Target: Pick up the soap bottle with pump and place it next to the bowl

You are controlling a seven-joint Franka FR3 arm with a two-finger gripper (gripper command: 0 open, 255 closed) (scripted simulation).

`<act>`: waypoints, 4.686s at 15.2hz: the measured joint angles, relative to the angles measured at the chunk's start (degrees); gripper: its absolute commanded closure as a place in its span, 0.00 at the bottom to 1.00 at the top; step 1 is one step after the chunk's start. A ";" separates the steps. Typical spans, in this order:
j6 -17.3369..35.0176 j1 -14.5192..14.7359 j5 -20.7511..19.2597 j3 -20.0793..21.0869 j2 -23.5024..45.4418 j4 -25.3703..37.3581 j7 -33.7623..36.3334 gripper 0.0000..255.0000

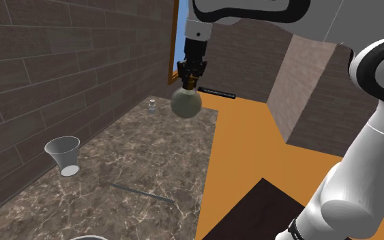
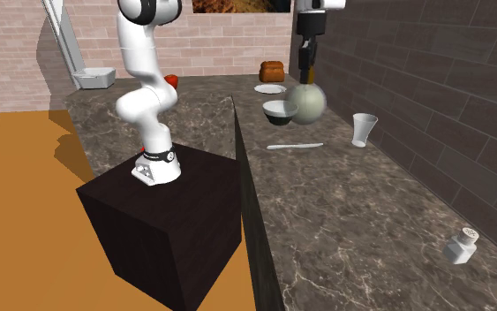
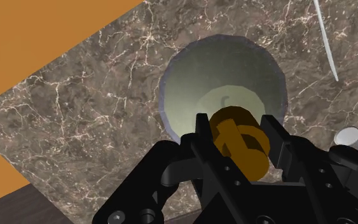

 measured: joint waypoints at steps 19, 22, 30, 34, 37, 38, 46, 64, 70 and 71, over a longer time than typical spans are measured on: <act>0.92 11.59 1.94 13.43 -7.20 -8.34 24.87 1.00; 0.42 13.29 1.86 15.61 -6.68 -7.41 28.77 1.00; 2.79 15.81 1.27 18.83 -4.92 -8.28 34.65 1.00; 5.77 15.76 1.43 18.74 -5.24 -11.55 34.52 1.00; 8.12 15.75 1.67 18.68 -5.77 -14.37 34.40 1.00; 8.95 15.79 1.66 18.74 -5.75 -15.17 34.49 1.00; 15.14 15.81 1.55 18.78 -5.50 -21.16 34.56 1.00; 28.52 16.07 -0.40 19.29 -1.89 -31.37 36.35 1.00; 32.45 16.17 -1.63 19.38 0.11 -33.59 37.32 1.00; 32.55 16.18 -1.64 19.38 0.12 -33.67 37.34 1.00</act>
